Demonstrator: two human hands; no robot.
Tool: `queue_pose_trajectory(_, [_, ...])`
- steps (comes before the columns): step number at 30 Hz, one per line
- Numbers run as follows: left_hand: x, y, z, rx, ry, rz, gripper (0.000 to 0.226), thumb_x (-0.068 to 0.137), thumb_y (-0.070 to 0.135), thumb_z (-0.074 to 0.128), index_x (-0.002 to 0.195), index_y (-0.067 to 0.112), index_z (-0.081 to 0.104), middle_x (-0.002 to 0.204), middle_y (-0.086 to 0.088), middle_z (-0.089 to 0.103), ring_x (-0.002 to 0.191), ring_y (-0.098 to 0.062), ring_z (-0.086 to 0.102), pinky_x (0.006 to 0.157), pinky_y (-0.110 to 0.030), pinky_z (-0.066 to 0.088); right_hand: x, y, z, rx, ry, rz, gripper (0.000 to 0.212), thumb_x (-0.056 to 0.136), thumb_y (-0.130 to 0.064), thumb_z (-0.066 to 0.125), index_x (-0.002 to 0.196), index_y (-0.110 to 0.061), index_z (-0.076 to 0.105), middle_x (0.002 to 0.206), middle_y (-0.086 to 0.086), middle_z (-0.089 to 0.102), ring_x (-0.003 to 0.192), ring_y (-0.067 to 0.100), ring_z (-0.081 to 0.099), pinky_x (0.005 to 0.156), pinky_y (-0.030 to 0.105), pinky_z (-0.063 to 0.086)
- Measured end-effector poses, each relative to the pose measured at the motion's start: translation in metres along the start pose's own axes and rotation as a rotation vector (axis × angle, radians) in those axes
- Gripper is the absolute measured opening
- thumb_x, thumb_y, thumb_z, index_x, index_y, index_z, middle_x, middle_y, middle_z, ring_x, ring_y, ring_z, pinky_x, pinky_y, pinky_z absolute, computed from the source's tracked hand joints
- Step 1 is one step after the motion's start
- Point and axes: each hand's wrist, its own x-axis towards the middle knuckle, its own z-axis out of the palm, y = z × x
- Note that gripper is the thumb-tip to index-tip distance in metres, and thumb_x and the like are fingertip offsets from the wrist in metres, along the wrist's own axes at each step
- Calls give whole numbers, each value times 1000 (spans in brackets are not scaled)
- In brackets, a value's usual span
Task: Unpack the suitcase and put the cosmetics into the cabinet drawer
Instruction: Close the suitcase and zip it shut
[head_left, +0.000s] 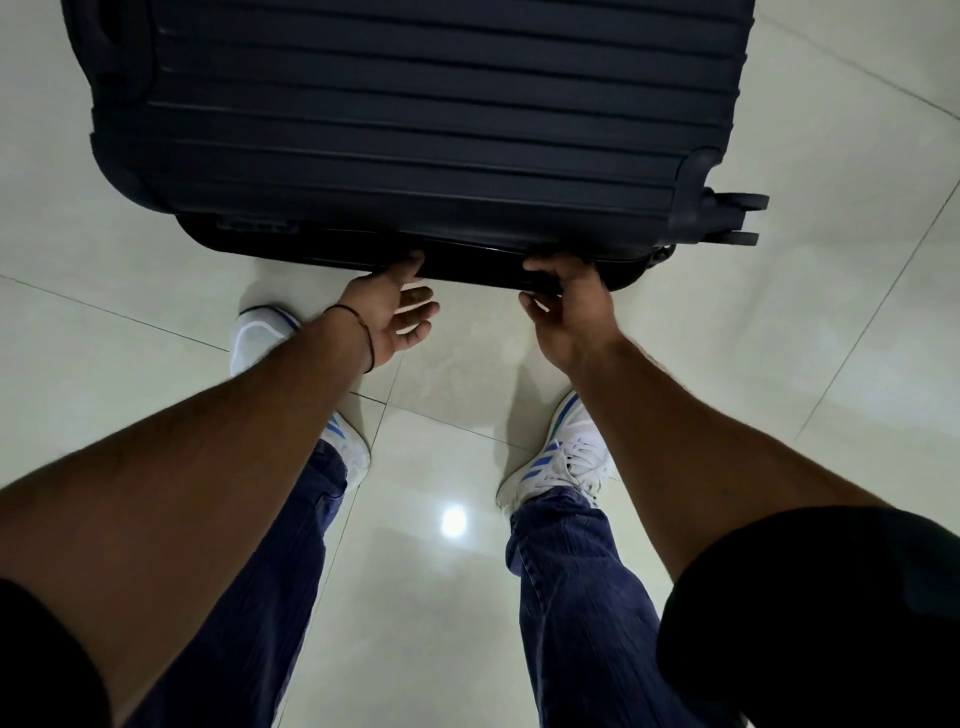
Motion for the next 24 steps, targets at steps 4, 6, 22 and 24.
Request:
queue_pose_trajectory(4, [-5,2,24,-150,33,41,20,102,22,48,87,12,55,88,-4,66,71,-12,67,61,-24,51,-8,2,-1,42,22,-36,16,79,4,59,83,-11,59,73,3,60,78,17,56,82,28,47])
queue_pose_trajectory(6, [-13,4,31,-202,93,83,21,101,20,47,83,13,56,76,-1,66,58,-8,65,53,-20,49,-18,-1,2,32,36,-92,15,77,5,56,73,-10,57,67,4,56,68,16,54,75,27,46])
queue_pose_trajectory(22, [-229,87,18,-138,541,280,29,74,30,68,58,8,56,48,-8,62,35,-15,52,49,-23,44,-229,-105,115,201,452,49,24,74,0,53,62,-15,38,52,0,37,44,14,33,46,22,33])
queue_pose_trajectory(24, [-238,98,14,-44,577,279,31,70,33,68,51,10,57,46,-7,63,39,-18,55,52,-27,51,-237,-102,121,227,529,117,26,69,-2,52,62,-18,33,54,-2,36,50,16,36,56,24,40])
